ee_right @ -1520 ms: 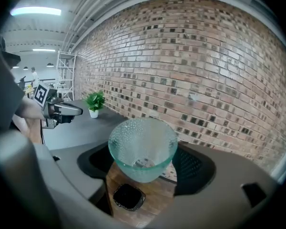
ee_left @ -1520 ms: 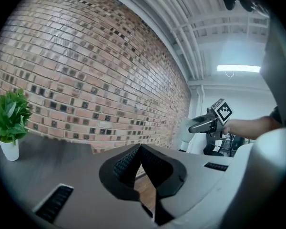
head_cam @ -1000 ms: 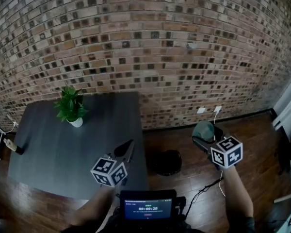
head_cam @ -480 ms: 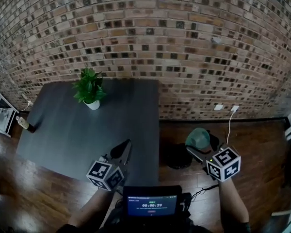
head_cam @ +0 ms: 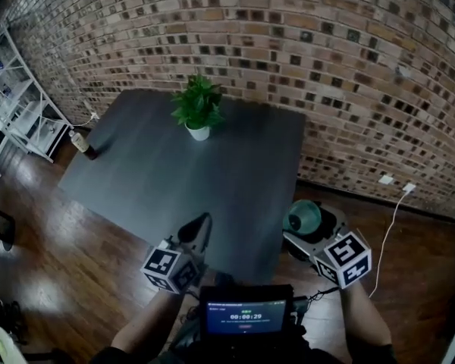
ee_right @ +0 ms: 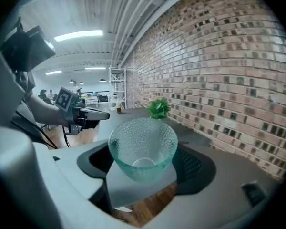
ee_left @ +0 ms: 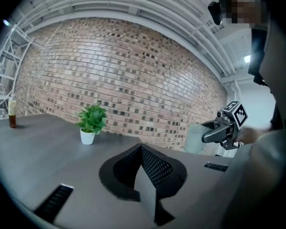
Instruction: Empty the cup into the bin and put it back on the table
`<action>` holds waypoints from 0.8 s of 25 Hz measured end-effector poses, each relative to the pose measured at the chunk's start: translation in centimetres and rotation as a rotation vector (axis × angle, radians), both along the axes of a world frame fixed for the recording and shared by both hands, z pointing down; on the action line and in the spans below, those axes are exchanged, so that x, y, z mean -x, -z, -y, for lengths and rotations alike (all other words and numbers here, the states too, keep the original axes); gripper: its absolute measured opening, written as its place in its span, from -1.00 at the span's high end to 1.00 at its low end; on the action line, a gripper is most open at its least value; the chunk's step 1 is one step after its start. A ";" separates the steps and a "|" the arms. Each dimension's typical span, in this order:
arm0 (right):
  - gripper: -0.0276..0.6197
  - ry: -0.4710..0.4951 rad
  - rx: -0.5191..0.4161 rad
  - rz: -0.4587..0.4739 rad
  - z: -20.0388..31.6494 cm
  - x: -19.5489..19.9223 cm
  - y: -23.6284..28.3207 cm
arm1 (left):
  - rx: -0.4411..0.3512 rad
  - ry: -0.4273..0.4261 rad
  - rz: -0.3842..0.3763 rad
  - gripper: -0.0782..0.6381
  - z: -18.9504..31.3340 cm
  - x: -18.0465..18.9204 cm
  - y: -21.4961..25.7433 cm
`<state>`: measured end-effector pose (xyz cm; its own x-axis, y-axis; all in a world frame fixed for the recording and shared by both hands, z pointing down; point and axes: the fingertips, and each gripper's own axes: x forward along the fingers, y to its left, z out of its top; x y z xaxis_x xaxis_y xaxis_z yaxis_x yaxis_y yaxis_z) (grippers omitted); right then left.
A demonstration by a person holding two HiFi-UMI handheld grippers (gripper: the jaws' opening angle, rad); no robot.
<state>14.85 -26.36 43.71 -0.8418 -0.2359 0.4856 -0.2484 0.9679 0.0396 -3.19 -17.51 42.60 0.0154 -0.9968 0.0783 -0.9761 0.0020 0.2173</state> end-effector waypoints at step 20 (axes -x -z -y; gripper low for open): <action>-0.27 0.063 0.047 0.011 -12.0 17.5 -1.8 | 0.009 0.041 0.030 0.78 -11.2 15.1 -2.0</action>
